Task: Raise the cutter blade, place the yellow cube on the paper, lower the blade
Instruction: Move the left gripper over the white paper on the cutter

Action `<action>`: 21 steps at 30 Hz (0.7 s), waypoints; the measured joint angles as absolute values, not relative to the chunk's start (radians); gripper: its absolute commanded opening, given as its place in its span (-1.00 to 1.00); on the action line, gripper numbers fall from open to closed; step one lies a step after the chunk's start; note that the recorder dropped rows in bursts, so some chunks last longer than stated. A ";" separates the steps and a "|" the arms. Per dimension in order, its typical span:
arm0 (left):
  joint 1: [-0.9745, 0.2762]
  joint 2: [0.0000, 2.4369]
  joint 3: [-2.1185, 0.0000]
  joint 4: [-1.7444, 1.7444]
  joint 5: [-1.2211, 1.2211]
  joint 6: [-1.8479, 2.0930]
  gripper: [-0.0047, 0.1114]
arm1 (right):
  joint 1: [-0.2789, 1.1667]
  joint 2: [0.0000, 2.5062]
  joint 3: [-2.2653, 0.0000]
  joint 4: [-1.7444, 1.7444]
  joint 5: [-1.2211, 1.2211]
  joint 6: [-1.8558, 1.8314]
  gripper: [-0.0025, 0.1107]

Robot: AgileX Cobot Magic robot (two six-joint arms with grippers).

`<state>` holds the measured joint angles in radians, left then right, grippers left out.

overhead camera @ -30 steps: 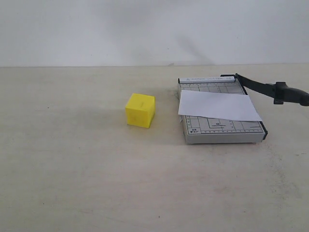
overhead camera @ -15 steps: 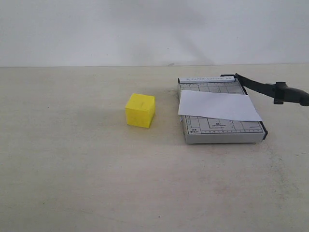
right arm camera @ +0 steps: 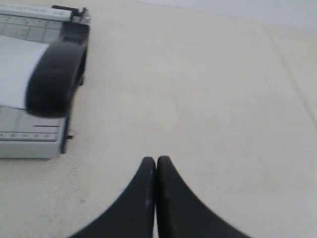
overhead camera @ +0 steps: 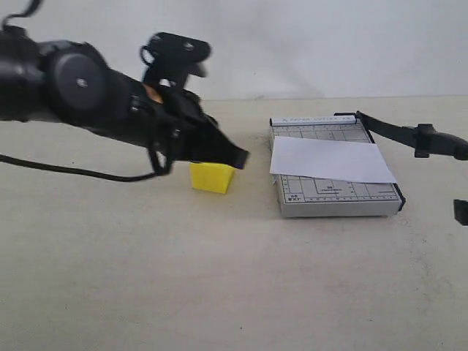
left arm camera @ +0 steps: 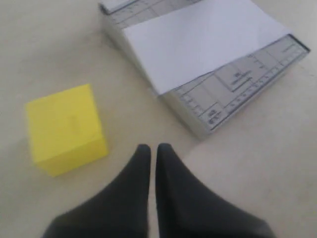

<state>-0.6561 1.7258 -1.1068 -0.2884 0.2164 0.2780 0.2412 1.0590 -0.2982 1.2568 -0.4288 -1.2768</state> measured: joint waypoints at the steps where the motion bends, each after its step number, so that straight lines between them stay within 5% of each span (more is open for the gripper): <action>1: -0.710 1.783 -1.162 -0.288 0.187 0.282 -0.84 | 0.241 1.059 -0.298 1.259 -0.470 -1.308 -0.96; 12: -0.775 2.224 -1.658 -0.288 0.302 0.327 -0.84 | 0.241 1.059 -0.298 1.573 -0.402 -1.373 -0.96; 21: -0.775 2.405 -1.817 -0.256 0.268 0.331 -0.84 | 0.241 1.059 -0.298 1.579 -0.263 -1.386 -0.96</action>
<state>-0.7749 2.4051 -1.8173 -0.2560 0.2676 0.3310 0.2412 1.0590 -0.2982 1.5787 -0.2632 -1.3862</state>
